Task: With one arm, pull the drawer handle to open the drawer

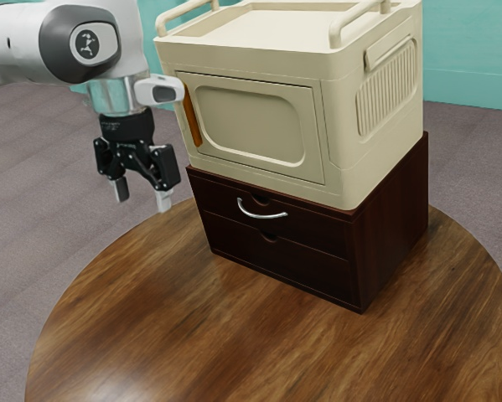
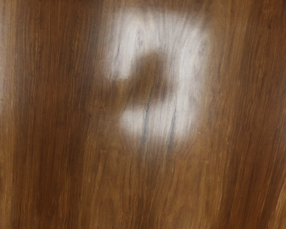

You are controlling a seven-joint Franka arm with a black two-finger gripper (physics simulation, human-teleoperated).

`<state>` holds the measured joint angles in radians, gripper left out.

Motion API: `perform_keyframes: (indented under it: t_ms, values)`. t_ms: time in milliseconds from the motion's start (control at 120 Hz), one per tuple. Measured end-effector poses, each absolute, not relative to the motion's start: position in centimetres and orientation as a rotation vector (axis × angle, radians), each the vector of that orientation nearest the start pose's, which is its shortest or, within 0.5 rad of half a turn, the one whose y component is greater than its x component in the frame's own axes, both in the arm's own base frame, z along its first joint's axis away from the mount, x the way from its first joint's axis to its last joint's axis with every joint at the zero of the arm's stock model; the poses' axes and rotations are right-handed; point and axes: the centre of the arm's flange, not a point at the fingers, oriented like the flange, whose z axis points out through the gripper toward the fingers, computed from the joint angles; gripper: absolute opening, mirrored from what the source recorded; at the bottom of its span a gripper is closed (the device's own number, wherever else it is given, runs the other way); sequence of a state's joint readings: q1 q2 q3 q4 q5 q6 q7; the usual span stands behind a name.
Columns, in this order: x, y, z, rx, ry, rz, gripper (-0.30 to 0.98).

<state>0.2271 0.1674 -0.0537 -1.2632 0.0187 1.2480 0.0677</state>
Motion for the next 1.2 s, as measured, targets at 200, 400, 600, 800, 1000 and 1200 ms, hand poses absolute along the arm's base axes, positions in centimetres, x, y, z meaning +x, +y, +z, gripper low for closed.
perform_keyframes:
  t_ms: [200,400,600,800,1000,1200]
  values:
    - [56.0,10.4,65.3,-3.138,-0.163,0.239,0.69]
    - [52.8,7.0,75.1,-3.115,0.017,-0.12,0.69]
    - [54.4,5.2,75.6,-3.034,0.508,-0.255,0.69]
    - [55.9,3.8,72.3,-2.946,0.967,-0.127,0.68]
    - [52.6,0.0,66.1,-2.752,1.375,-0.062,0.69]
    - [52.9,-0.8,63.7,-2.531,1.592,-0.261,0.69]
